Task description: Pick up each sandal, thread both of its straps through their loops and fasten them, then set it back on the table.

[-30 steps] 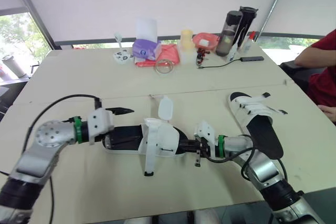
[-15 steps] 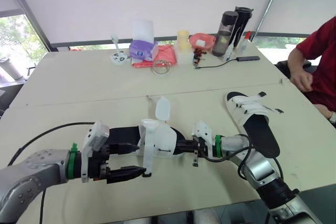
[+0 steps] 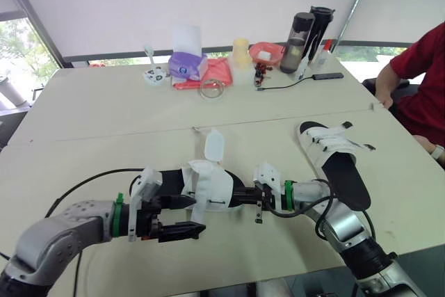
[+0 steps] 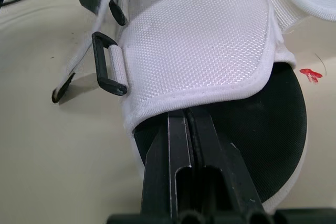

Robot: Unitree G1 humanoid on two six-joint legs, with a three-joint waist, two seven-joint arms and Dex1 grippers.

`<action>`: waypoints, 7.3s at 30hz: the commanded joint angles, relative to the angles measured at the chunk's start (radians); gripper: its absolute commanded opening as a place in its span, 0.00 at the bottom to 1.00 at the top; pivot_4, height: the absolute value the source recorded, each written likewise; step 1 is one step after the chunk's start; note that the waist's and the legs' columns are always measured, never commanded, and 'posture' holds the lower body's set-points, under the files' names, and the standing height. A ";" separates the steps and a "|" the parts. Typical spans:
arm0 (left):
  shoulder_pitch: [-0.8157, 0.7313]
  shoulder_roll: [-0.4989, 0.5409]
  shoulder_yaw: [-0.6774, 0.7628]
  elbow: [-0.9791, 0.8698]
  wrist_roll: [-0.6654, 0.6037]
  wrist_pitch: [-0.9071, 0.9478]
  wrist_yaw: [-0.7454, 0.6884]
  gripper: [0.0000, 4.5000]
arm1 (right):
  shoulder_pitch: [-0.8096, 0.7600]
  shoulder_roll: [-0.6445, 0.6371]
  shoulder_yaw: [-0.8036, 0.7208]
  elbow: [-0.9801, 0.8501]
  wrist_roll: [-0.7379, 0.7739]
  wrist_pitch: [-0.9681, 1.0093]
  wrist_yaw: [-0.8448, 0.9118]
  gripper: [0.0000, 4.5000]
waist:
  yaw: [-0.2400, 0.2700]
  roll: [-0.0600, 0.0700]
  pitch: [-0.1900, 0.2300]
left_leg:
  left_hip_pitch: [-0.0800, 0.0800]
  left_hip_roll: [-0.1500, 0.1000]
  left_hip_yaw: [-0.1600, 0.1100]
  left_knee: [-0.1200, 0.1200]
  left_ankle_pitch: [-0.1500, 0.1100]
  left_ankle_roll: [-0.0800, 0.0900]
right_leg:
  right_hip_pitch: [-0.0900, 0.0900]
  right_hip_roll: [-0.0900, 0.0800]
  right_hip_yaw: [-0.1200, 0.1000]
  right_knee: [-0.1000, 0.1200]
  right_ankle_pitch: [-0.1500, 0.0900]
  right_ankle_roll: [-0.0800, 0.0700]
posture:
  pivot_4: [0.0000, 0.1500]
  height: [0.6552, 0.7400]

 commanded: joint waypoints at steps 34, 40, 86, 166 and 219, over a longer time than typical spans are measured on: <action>-0.130 -0.078 -0.110 0.188 0.116 0.033 -0.205 0.56 | 0.016 -0.007 0.003 0.084 -0.074 0.046 -0.051 0.00 | -0.001 0.000 0.000 | -0.001 0.001 0.000 -0.002 0.000 0.000 | 0.000 -0.001 -0.001 -0.002 -0.002 0.003 | 1.00 1.00; -0.156 -0.118 -0.085 0.210 0.112 0.042 -0.176 0.01 | 0.015 -0.006 0.004 0.085 -0.075 0.047 -0.052 0.00 | -0.001 0.000 0.000 | -0.001 0.001 0.000 -0.002 0.000 0.000 | -0.001 -0.001 -0.001 -0.002 -0.002 0.003 | 1.00 1.00; -0.710 -0.109 -0.137 0.751 0.241 0.159 -0.591 0.01 | 0.010 0.005 0.035 0.114 -0.095 0.035 -0.064 0.00 | -0.002 -0.002 0.000 | -0.001 0.003 0.000 -0.001 0.000 0.000 | -0.007 0.000 -0.006 0.000 0.002 -0.001 | 1.00 1.00; -0.019 -0.024 0.005 0.268 0.364 -0.200 -0.277 0.99 | -0.066 0.074 0.064 0.265 -0.135 -0.050 -0.043 0.00 | -0.023 0.014 -0.010 | -0.011 0.022 0.000 -0.011 0.000 0.000 | -0.011 0.007 -0.022 -0.032 0.008 -0.012 | 1.00 1.00; 0.238 0.164 -0.057 0.072 0.251 -0.077 -0.403 0.01 | -0.064 0.111 0.086 0.290 -0.160 -0.050 -0.041 0.00 | -0.018 0.011 -0.013 | 0.000 0.025 0.001 -0.018 0.000 -0.001 | -0.016 0.005 -0.029 -0.020 0.013 -0.021 | 1.00 1.00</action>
